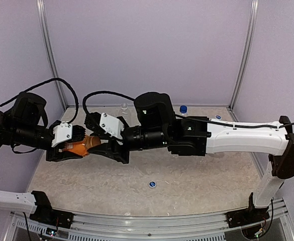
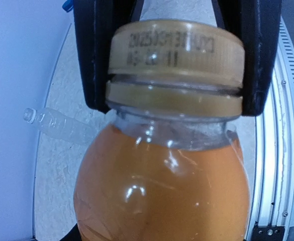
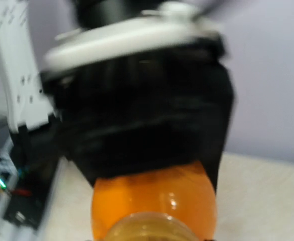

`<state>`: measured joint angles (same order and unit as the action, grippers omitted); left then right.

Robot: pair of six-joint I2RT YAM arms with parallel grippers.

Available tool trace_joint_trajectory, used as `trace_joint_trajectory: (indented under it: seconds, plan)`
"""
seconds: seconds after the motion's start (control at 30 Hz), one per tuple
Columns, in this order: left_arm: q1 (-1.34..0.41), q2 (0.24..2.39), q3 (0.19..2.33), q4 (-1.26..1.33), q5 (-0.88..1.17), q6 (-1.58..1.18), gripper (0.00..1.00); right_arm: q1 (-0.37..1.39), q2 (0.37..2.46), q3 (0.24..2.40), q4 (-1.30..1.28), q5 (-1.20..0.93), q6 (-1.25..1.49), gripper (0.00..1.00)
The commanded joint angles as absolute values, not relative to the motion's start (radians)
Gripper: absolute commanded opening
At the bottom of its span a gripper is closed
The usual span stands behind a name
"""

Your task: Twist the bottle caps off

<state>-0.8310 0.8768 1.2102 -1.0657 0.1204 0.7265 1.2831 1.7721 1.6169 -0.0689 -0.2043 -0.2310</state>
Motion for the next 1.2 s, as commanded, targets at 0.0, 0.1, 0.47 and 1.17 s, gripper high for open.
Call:
trace_joint_trajectory:
  seconds: [0.0,0.1,0.47,1.17]
  plan:
    - [-0.824,0.854,1.277,-1.166,0.33,0.617,0.31,1.351,1.716,1.507,-0.226,-0.024,-0.764,0.0]
    - [-0.824,0.86,1.285,-1.17,0.346,0.616,0.31,1.4,1.676,1.434,-0.147,0.113,-0.967,0.0]
    - [-0.824,0.855,1.265,-1.147,0.302,0.627,0.31,1.418,1.625,1.307,0.113,0.271,-1.14,0.25]
    - [-0.845,0.764,1.01,-0.58,-0.143,0.795,0.35,1.224,1.583,1.423,0.109,-0.085,0.098,0.99]
